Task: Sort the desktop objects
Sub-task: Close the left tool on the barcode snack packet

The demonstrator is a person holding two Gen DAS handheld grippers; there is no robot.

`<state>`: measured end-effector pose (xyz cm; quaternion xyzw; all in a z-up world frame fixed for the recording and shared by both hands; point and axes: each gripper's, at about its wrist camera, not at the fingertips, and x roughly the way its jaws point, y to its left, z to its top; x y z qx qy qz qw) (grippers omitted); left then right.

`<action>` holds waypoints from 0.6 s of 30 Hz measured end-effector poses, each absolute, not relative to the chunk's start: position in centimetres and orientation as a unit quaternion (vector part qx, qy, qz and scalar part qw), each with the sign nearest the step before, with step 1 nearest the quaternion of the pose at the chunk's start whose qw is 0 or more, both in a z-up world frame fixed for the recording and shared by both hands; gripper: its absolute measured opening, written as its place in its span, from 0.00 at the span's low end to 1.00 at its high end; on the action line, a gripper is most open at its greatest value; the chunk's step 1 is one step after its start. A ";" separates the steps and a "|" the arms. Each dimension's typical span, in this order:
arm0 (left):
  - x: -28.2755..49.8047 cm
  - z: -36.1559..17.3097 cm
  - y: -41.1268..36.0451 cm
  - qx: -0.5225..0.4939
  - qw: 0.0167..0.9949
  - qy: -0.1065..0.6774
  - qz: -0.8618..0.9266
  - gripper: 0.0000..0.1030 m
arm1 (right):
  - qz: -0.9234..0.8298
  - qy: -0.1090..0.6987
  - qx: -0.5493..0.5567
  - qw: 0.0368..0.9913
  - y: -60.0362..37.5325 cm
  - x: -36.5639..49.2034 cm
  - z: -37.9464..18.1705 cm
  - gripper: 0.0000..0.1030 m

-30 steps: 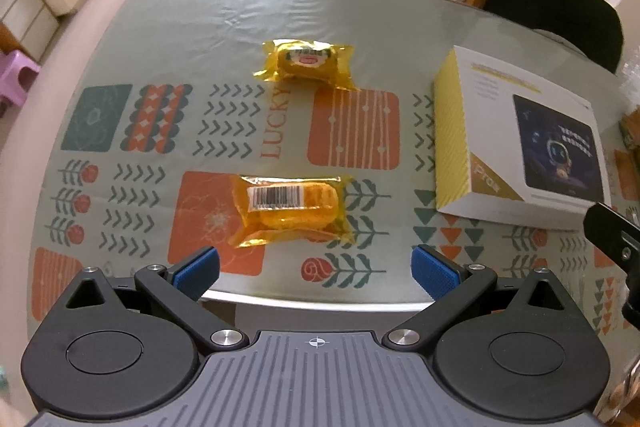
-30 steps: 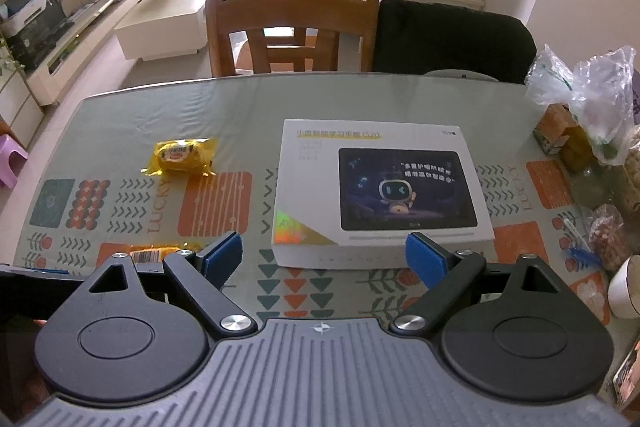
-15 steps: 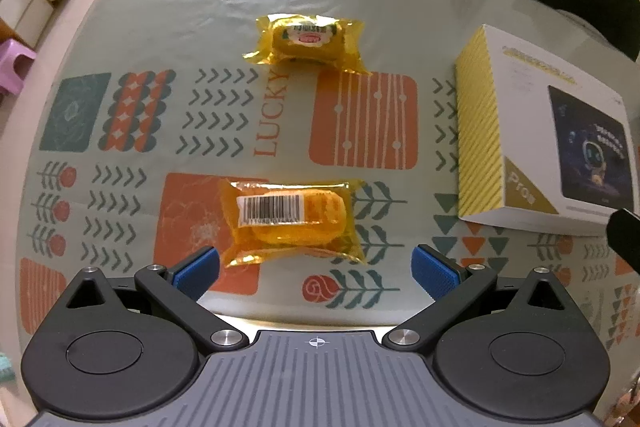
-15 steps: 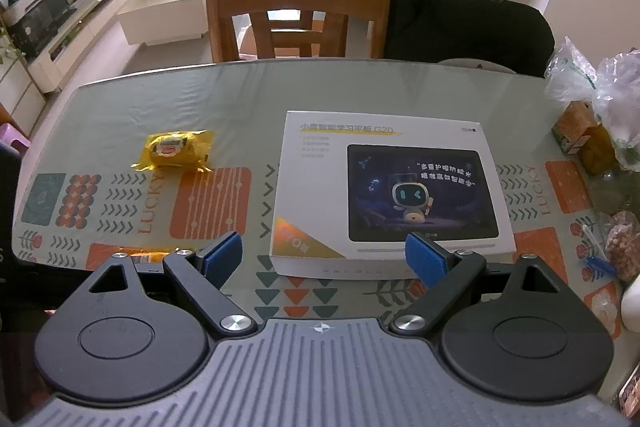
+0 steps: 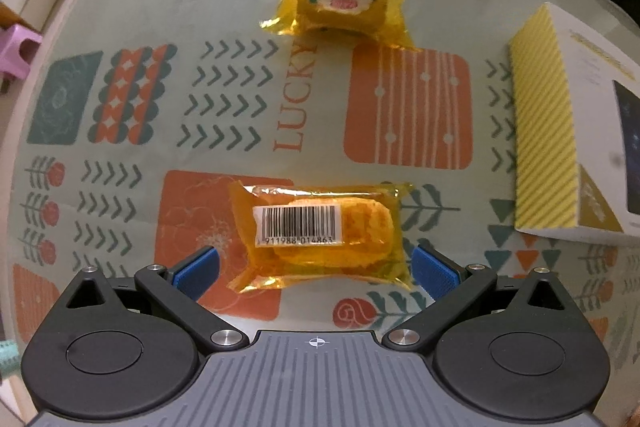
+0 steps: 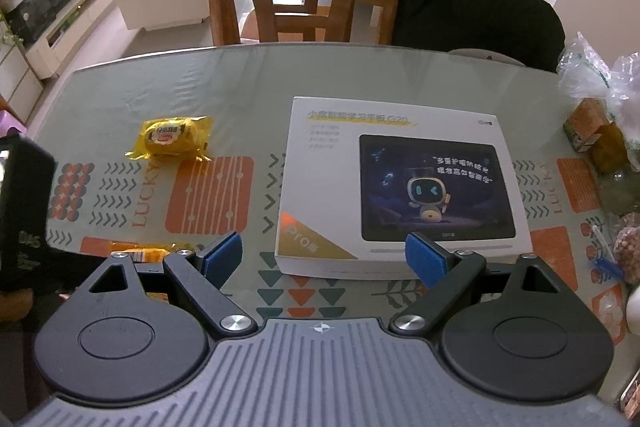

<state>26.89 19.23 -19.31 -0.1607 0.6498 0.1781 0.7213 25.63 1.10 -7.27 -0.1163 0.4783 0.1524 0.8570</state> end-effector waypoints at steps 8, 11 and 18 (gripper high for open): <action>27.7 -21.5 19.8 -0.177 0.705 0.663 0.180 1.00 | 0.163 0.477 -0.130 0.854 2.8 26.6 -7.7 1.00; 27.9 -22.1 20.0 -0.186 0.699 0.666 0.181 1.00 | 0.164 0.479 -0.133 0.852 3.1 26.9 -7.9 1.00; 28.3 -23.0 20.1 -0.186 0.694 0.671 0.182 1.00 | 0.171 0.481 -0.141 0.848 4.1 27.3 -8.5 1.00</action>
